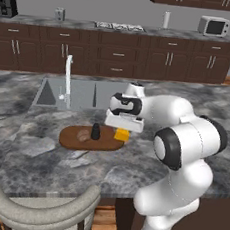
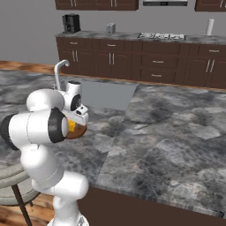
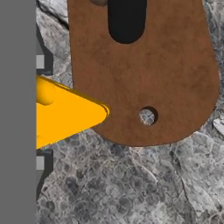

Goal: Retrieve the reheated potato from the microwave, then place the potato, cheese, and condiment on the cutting board.

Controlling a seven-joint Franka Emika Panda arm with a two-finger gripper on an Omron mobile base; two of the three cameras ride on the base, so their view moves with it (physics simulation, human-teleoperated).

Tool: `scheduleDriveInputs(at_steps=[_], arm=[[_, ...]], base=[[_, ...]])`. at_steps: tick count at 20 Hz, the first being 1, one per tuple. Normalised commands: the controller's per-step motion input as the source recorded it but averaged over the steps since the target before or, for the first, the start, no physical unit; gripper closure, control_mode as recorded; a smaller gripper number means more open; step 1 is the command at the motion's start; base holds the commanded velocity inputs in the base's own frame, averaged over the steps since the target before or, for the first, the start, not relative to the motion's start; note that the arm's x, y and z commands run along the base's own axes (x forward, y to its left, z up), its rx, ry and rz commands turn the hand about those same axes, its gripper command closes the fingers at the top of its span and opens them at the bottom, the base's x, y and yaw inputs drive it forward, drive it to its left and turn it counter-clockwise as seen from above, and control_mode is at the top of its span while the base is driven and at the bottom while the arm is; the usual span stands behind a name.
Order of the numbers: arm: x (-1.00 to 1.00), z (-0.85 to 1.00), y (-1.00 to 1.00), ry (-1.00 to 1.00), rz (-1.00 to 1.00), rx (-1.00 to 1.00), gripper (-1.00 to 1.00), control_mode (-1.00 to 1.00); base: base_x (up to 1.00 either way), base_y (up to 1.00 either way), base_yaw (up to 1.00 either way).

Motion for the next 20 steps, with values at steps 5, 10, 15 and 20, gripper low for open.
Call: scheduleDriveInputs(at_steps=[5,10,15,20], arm=[[0.48,-0.27,0.09,-0.1,0.0,-0.01,1.0,-1.0],[0.42,-0.24,0.11,-0.03,0.0,0.0,1.0,-1.0],[0.33,-0.21,0.09,0.0,0.0,0.0,1.0,-1.0],[0.15,-0.13,0.13,0.0,0.0,0.0,1.0,-1.0]], base=[[0.0,0.0,0.0],[0.0,0.0,0.0],[0.0,0.0,0.0],[0.0,0.0,0.0]])
